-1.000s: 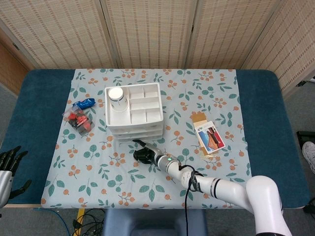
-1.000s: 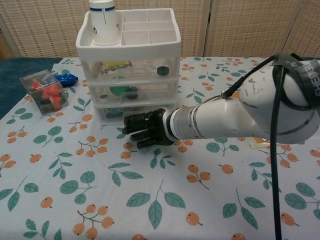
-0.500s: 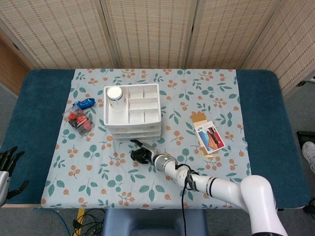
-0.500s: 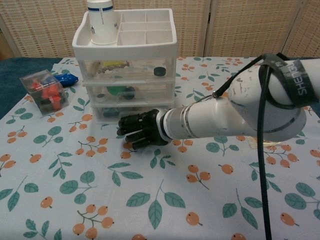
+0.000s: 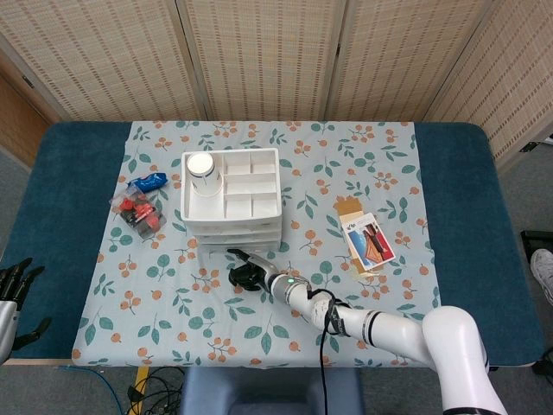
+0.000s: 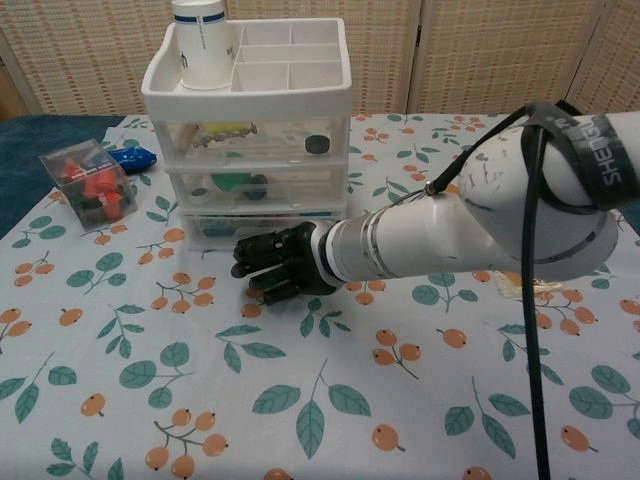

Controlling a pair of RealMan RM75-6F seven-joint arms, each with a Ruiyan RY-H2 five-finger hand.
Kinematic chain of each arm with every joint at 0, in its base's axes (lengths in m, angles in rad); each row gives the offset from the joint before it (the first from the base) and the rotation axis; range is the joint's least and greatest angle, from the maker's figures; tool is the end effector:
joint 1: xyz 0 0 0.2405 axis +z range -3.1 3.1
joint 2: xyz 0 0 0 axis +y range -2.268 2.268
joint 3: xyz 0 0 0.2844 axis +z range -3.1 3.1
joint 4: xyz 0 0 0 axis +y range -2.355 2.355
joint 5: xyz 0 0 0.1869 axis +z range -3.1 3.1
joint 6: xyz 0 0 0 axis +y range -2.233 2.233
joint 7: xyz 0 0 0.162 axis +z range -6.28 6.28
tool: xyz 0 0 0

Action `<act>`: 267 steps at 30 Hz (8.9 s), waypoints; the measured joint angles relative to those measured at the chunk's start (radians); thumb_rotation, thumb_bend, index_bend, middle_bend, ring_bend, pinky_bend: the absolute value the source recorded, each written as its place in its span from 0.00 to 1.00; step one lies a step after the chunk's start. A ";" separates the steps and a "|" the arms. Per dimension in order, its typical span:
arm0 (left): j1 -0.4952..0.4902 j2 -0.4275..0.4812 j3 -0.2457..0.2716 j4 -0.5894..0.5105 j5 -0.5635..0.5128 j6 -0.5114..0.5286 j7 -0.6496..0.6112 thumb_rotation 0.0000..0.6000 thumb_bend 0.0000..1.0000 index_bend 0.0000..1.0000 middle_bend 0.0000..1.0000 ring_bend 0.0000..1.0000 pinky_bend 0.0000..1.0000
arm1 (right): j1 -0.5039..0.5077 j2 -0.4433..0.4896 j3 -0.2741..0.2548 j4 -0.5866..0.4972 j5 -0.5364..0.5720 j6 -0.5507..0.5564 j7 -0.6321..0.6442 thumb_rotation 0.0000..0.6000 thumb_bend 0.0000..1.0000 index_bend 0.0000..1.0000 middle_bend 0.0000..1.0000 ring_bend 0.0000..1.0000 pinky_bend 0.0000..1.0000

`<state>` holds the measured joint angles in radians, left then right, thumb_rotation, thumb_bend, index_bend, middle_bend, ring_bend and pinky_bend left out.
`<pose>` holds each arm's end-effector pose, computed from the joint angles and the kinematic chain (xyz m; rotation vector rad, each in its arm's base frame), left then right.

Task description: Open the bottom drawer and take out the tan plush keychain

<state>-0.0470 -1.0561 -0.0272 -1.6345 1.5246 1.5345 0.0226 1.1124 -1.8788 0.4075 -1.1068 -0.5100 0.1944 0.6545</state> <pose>-0.3279 0.1825 0.2141 -1.3882 -0.8472 -0.8608 -0.0416 -0.3820 -0.1542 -1.1517 2.7850 -0.8739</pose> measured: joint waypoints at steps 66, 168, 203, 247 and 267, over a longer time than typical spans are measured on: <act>-0.011 -0.015 -0.002 -0.014 0.015 -0.005 0.020 1.00 0.21 0.15 0.08 0.09 0.09 | 0.026 0.427 -0.248 -0.599 0.196 0.364 -0.364 1.00 0.71 0.00 0.69 0.88 1.00; 0.018 -0.016 0.007 0.002 0.024 0.039 -0.017 1.00 0.21 0.15 0.08 0.09 0.09 | 0.024 0.369 -0.376 -0.709 -0.410 0.804 -1.453 1.00 0.47 0.04 0.73 0.86 1.00; 0.028 -0.015 0.003 0.017 0.008 0.037 -0.034 1.00 0.21 0.15 0.08 0.09 0.09 | 0.121 0.036 -0.357 -0.152 -0.613 0.687 -1.700 1.00 0.24 0.15 0.87 0.98 1.00; 0.034 -0.022 0.001 0.059 -0.008 0.023 -0.082 1.00 0.21 0.15 0.08 0.09 0.09 | 0.115 -0.134 -0.318 0.134 -0.672 0.609 -1.790 1.00 0.47 0.28 0.87 0.98 1.00; 0.042 -0.024 0.001 0.072 -0.013 0.027 -0.090 1.00 0.21 0.15 0.08 0.09 0.09 | 0.090 -0.141 -0.305 0.138 -0.665 0.604 -1.843 1.00 0.52 0.57 0.90 0.99 1.00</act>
<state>-0.0050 -1.0804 -0.0263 -1.5627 1.5115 1.5616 -0.0679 1.2024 -2.0198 0.1022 -0.9693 -1.1747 0.7981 -1.1884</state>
